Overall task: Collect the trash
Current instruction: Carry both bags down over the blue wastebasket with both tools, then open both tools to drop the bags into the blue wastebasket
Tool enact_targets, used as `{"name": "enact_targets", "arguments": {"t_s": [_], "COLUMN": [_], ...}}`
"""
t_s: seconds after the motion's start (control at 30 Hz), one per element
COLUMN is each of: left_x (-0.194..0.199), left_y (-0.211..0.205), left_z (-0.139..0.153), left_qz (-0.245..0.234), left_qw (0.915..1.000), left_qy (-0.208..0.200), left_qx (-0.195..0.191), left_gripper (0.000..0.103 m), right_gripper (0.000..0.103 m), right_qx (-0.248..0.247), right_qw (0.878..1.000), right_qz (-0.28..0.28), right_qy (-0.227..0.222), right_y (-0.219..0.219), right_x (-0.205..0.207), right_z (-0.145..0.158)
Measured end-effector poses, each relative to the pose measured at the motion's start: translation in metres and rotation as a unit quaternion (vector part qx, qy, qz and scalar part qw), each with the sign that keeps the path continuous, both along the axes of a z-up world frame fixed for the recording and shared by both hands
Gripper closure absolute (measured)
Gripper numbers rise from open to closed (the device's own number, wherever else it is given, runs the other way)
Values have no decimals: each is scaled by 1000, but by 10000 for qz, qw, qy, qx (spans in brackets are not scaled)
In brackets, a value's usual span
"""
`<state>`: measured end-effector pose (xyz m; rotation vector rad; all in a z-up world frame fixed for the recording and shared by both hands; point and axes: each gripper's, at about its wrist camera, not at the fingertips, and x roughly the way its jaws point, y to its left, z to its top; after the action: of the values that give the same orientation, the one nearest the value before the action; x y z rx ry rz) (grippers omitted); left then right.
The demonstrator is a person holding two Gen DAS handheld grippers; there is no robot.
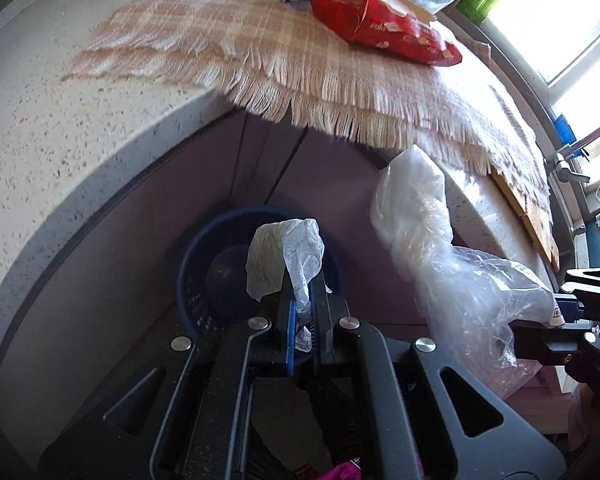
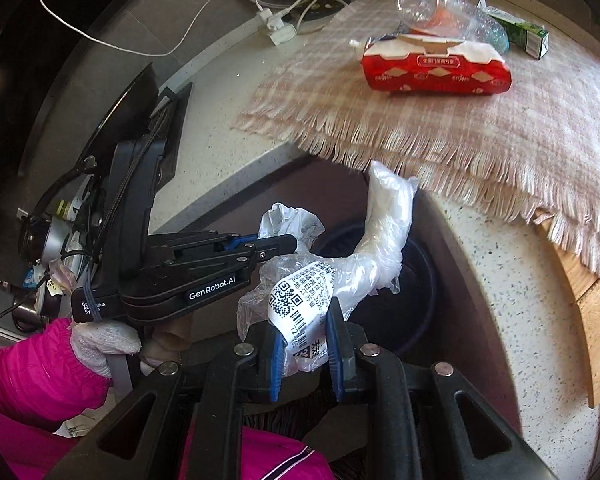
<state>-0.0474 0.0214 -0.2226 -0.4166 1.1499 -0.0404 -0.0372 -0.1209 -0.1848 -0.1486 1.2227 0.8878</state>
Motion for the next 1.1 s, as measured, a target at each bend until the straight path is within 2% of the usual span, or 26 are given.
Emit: {"name": "enact_targets", "arguments": {"t_s": [0.3, 0.5, 0.83, 1.1], "left_x": [3, 4, 10, 13], "left_y": [0, 2, -12, -23], "left_z": [-42, -62, -78, -79], "left_qz": [84, 109, 103, -4], "left_qw": [9997, 9996, 9993, 9988], "left_qy": [217, 267, 308, 338], "left_qx": [-59, -55, 186, 357], "left_gripper": [100, 100, 100, 100], "right_gripper": [86, 86, 85, 73], "right_qx": [-387, -590, -796, -867], "right_qw": [9991, 9980, 9963, 9957], "right_qz": [-75, -88, -244, -276], "right_qy": [156, 184, 219, 192], "right_y": [13, 19, 23, 21], "right_x": [14, 23, 35, 38], "right_z": [-51, -74, -103, -109]}}
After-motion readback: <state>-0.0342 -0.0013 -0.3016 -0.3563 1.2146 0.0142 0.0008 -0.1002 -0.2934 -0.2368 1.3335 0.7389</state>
